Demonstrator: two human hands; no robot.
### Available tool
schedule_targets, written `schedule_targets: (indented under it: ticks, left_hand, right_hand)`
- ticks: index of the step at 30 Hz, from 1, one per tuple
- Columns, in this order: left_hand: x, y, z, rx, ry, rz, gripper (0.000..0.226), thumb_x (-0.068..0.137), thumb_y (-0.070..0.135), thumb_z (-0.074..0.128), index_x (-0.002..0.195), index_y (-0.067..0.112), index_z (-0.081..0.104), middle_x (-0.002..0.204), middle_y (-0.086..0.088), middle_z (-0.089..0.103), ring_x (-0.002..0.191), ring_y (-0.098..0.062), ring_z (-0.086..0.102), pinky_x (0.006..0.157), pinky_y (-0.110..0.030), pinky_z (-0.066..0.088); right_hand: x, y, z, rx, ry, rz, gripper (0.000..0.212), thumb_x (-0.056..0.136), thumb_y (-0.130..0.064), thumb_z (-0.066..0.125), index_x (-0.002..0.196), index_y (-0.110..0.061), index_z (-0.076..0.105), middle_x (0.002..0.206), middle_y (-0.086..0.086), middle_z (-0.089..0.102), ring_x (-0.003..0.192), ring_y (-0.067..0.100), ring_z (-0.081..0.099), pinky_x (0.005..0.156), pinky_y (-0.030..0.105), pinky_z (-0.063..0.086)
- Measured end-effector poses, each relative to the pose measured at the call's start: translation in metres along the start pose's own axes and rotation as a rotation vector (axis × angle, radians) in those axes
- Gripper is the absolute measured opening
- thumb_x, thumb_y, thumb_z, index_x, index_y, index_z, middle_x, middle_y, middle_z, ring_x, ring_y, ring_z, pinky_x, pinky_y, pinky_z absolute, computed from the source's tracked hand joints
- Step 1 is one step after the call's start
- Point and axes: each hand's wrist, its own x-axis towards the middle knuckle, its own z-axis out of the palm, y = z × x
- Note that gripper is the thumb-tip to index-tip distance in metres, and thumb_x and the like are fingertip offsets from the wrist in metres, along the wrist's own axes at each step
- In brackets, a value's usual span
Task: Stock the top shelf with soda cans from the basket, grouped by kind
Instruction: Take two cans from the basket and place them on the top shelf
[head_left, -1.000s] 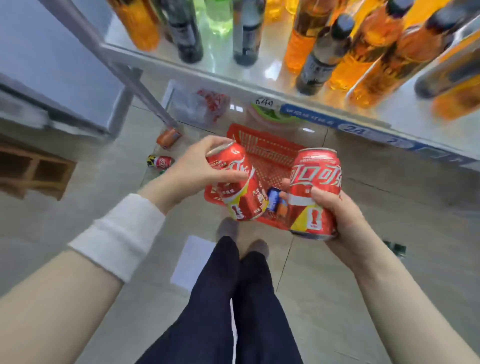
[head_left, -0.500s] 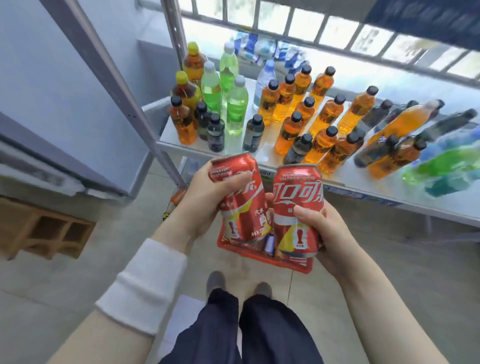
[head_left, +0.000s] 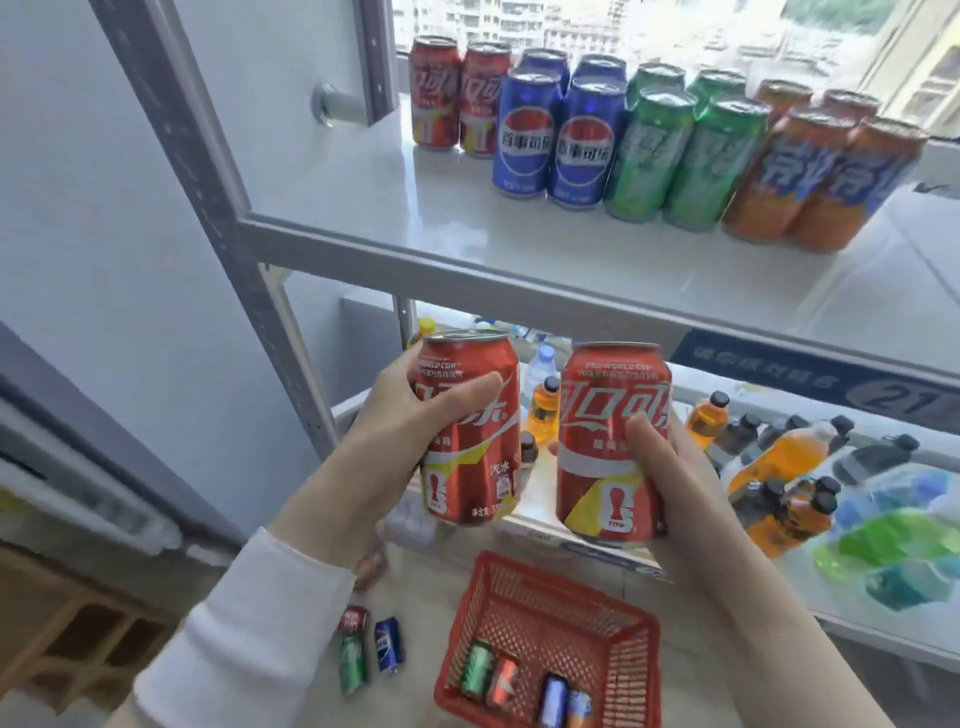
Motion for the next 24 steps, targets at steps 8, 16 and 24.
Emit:
schedule_targets:
  ticks: [8, 16, 24]
  left_hand:
    - [0.075, 0.065, -0.049, 0.084, 0.018, 0.166, 0.077, 0.048, 0.042, 0.078, 0.117, 0.016, 0.056, 0.105, -0.010, 0.070, 0.096, -0.028, 0.068, 0.089, -0.050, 0.051]
    - [0.172, 0.126, -0.112, 0.212, -0.099, 0.296, 0.057, 0.050, 0.037, 0.075, 0.104, 0.030, 0.057, 0.089, 0.009, 0.072, 0.088, -0.012, 0.069, 0.073, -0.026, 0.054]
    - [0.247, 0.146, -0.134, 0.235, -0.155, 0.323, 0.045, 0.063, 0.020, 0.075, 0.103, 0.030, 0.056, 0.091, 0.010, 0.071, 0.089, -0.012, 0.069, 0.072, -0.024, 0.054]
  right_hand:
    - [0.077, -0.073, 0.034, -0.103, 0.021, -0.235, 0.084, 0.034, -0.063, 0.081, 0.106, -0.028, 0.056, 0.096, 0.003, 0.072, 0.089, 0.023, 0.070, 0.069, 0.035, 0.056]
    - [0.168, -0.160, 0.075, -0.508, 0.012, -0.347, 0.068, 0.050, -0.032, 0.085, 0.106, -0.022, 0.049, 0.094, -0.002, 0.068, 0.084, 0.006, 0.068, 0.074, 0.022, 0.052]
    - [0.250, -0.202, 0.108, -0.909, -0.084, -0.355, 0.097, 0.042, -0.044, 0.073, 0.129, -0.024, 0.038, 0.098, -0.009, 0.064, 0.084, 0.002, 0.063, 0.068, 0.020, 0.047]
